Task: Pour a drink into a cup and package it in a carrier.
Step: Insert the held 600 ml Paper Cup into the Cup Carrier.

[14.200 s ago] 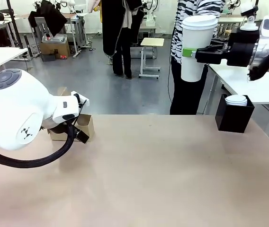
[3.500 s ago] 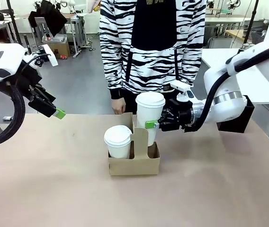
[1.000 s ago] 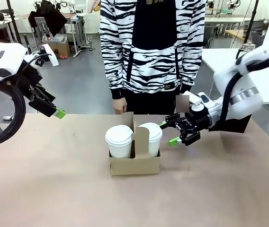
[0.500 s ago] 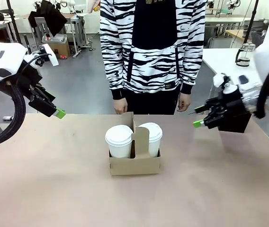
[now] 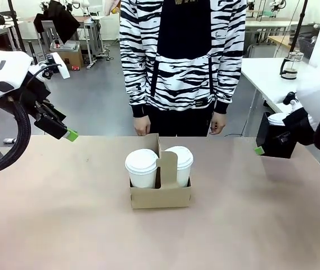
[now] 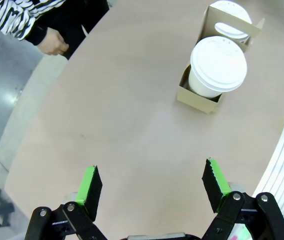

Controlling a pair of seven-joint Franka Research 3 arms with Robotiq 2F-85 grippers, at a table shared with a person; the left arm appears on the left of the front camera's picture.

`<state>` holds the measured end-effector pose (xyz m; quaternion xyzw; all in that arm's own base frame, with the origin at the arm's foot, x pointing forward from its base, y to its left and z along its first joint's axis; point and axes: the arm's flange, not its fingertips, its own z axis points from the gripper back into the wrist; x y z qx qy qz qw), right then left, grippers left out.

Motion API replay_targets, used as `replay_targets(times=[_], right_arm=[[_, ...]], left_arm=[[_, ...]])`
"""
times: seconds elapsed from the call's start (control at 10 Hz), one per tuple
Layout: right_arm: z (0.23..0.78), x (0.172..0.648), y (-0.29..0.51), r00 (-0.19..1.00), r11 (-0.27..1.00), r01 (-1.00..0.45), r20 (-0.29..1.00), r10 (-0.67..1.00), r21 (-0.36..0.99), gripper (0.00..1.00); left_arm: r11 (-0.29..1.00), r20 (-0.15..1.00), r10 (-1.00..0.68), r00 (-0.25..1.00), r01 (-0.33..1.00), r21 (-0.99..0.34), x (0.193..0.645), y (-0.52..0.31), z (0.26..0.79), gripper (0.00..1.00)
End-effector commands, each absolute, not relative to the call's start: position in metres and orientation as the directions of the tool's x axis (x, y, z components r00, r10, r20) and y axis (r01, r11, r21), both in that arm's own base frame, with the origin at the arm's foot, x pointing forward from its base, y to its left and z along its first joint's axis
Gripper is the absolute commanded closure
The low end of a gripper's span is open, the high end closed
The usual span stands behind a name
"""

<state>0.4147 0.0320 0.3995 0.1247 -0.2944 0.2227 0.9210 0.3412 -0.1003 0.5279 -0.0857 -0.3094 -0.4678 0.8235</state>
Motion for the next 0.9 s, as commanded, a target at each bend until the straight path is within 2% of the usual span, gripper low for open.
replay_targets(times=[0.0, 0.1, 0.8], right_arm=[[0.42, 0.399, 0.041, 0.724, 0.889, -0.45, 0.617, 0.309, 0.082, 0.0], [0.4, 0.415, 0.032, 0.727, 0.87, -0.484, 0.598, 0.337, 0.099, 0.0], [0.4, 0.415, 0.032, 0.727, 0.87, -0.484, 0.598, 0.337, 0.099, 0.0]], left_arm=[[0.561, 0.593, -0.708, 0.384, 0.816, 0.14, 0.34, -0.101, 0.529, 0.0], [0.561, 0.593, -0.708, 0.384, 0.816, 0.14, 0.34, -0.101, 0.529, 0.0], [0.561, 0.593, -0.708, 0.384, 0.816, 0.14, 0.34, -0.101, 0.529, 0.0]])
